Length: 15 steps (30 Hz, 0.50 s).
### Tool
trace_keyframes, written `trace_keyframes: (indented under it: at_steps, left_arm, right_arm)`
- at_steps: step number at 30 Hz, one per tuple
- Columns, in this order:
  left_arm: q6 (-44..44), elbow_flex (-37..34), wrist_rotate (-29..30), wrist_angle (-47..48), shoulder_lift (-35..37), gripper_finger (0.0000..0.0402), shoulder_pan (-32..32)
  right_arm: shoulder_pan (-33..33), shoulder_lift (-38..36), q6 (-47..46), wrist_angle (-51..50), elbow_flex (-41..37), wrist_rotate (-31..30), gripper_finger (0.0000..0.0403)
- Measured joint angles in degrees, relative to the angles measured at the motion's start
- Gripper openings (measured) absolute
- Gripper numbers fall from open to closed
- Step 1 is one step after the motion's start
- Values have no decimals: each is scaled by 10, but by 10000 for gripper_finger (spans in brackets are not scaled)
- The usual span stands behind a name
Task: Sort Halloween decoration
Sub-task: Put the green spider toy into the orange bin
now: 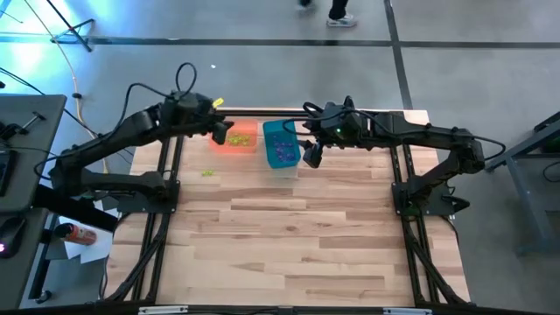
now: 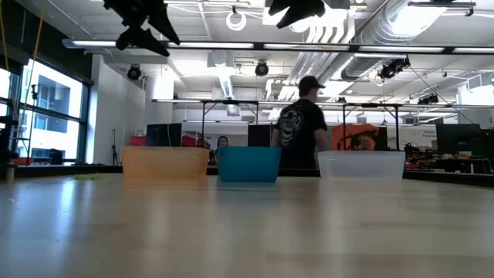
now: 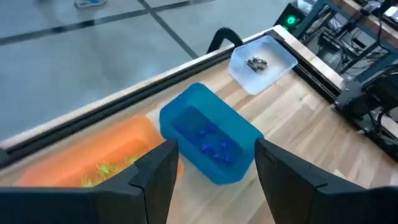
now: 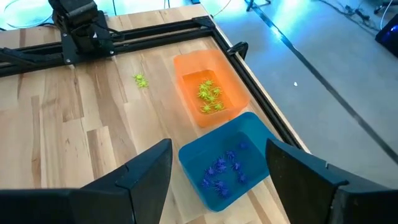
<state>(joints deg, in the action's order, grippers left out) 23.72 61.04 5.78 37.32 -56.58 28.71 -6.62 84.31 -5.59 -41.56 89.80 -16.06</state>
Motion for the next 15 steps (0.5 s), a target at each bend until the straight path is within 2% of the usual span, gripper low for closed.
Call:
trace_keyframes:
  at_steps: [4,8,10,12,15]
  left_arm:
    - [62,0,7,79,-12,197,-3]
    - [95,-2,2,267,-65,197,20]
    - [94,-8,6,315,-99,197,24]
    - [83,-32,5,318,-126,197,24]
    - [73,-80,-27,257,-150,197,21]
  right_arm:
    - [-2,0,7,18,0,0,255]
    - [-1,0,16,38,0,0,255]
    - [-2,0,17,41,0,0,255]
    - [-3,0,21,42,0,0,255]
    - [-3,0,22,41,0,0,255]
